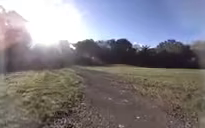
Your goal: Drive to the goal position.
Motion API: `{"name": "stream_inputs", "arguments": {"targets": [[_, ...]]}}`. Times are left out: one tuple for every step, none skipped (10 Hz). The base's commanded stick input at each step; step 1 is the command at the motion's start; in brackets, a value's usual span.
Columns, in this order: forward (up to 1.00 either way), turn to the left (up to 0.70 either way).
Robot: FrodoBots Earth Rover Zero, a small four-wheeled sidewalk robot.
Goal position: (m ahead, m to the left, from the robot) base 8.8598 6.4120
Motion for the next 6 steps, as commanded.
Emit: {"name": "stream_inputs", "arguments": {"targets": [[0.50, 0.00], [0.60, 0.00], [0.70, 0.00], [0.70, 0.00], [0.70, 0.00], [0.70, 0.00]]}}
